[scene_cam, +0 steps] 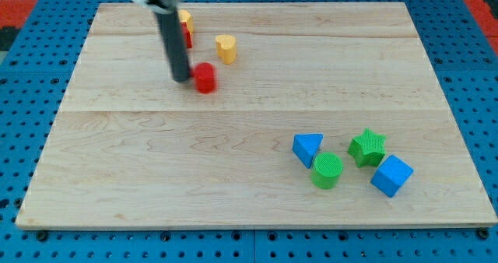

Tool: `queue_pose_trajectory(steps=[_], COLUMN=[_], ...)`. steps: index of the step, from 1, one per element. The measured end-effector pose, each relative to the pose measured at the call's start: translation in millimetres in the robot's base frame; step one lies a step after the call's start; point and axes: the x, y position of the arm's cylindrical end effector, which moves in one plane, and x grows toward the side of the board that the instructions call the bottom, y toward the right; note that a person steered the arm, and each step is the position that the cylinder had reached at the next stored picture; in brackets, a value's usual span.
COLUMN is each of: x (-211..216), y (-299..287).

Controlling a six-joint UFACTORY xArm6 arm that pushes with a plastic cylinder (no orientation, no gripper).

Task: Place the red circle to the top right of the blue triangle

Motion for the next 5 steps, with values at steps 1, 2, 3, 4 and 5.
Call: queue_pose_trajectory(steps=[1, 2, 3, 4, 5], x=[-0.1, -36.2, 23.0, 52.7, 24.6], y=[59.4, 51.2, 103.8, 129.3, 127.4])
